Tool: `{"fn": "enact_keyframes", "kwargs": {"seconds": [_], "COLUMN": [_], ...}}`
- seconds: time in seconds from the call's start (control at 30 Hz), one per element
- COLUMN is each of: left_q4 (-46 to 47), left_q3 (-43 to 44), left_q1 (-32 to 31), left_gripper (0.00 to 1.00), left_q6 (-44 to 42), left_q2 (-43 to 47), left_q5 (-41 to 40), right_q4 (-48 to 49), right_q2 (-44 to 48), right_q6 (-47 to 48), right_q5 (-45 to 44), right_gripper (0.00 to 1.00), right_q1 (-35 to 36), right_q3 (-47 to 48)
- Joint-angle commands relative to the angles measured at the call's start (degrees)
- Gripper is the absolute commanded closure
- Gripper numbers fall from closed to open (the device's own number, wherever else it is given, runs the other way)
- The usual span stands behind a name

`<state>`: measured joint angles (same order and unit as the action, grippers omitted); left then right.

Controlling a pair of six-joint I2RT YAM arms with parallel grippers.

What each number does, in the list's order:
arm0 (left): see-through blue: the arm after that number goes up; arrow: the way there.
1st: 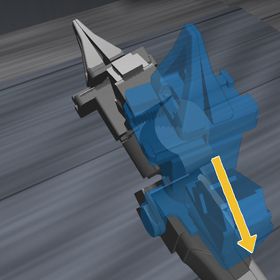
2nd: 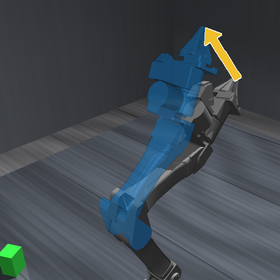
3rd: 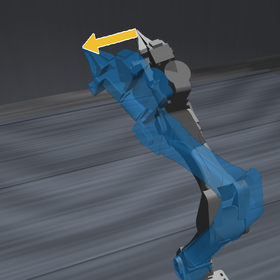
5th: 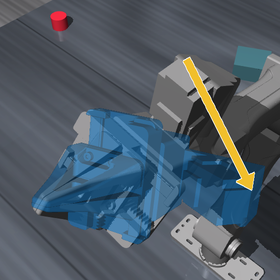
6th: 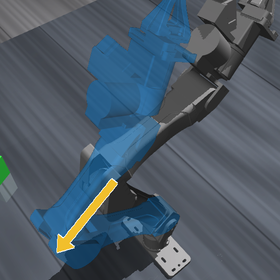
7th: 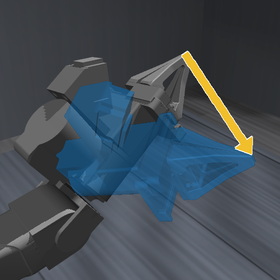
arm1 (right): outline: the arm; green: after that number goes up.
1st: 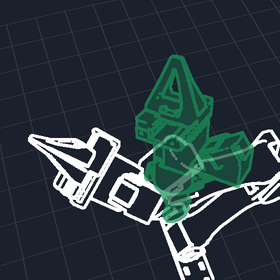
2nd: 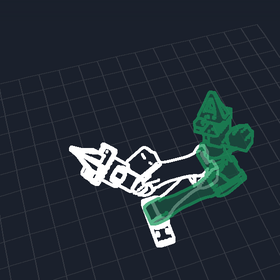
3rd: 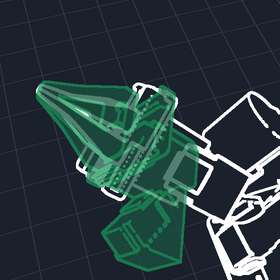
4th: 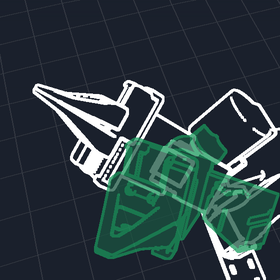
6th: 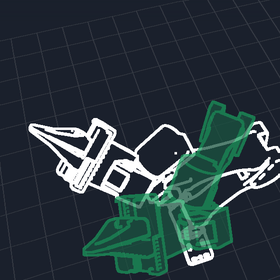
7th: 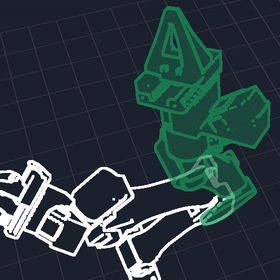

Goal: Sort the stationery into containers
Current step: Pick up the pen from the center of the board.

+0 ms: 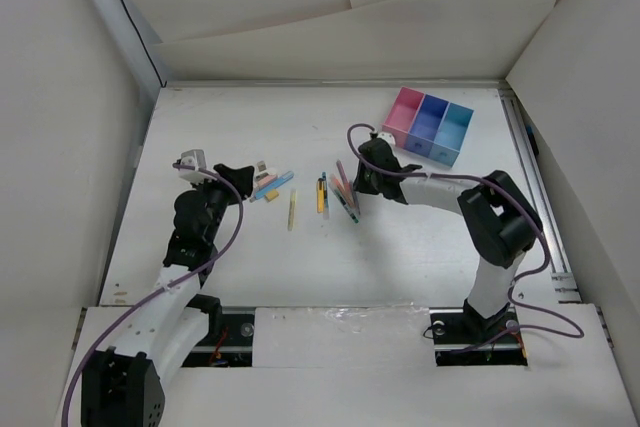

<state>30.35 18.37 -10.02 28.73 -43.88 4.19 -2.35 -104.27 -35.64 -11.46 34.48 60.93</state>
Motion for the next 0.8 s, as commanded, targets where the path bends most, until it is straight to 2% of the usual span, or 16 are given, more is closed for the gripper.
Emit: {"fn": "enact_keyframes", "kwargs": {"seconds": [0.0,0.3,0.63,0.67,0.77], "left_q4": [3.5,3.5,3.0,3.0,3.0], "left_q3": [0.2,0.2,0.7,0.7,0.7], "left_q1": [-0.1,-0.1,-0.1,-0.1,-0.1], "left_gripper": [0.58,0.55,0.43,0.43,0.39], "left_q6": [-0.1,-0.1,-0.1,-0.1,-0.1], "left_q2": [1.2,0.1,0.1,0.6,0.6], "left_q5": [1.8,2.8,3.4,3.4,4.0], "right_q4": [0.8,-1.0,-3.4,-3.4,-3.4], "right_q2": [-1.1,-4.1,-6.6,-6.6,-4.7], "right_q6": [1.1,1.1,1.1,0.5,-0.2], "right_q5": [0.6,-1.4,-5.5,-5.5,-6.8], "right_gripper": [0.74,0.73,0.74,0.85,0.98], "right_q1": [0.7,1.2,1.7,1.7,1.7], "right_q3": [3.2,5.8,7.6,7.6,6.9]}}
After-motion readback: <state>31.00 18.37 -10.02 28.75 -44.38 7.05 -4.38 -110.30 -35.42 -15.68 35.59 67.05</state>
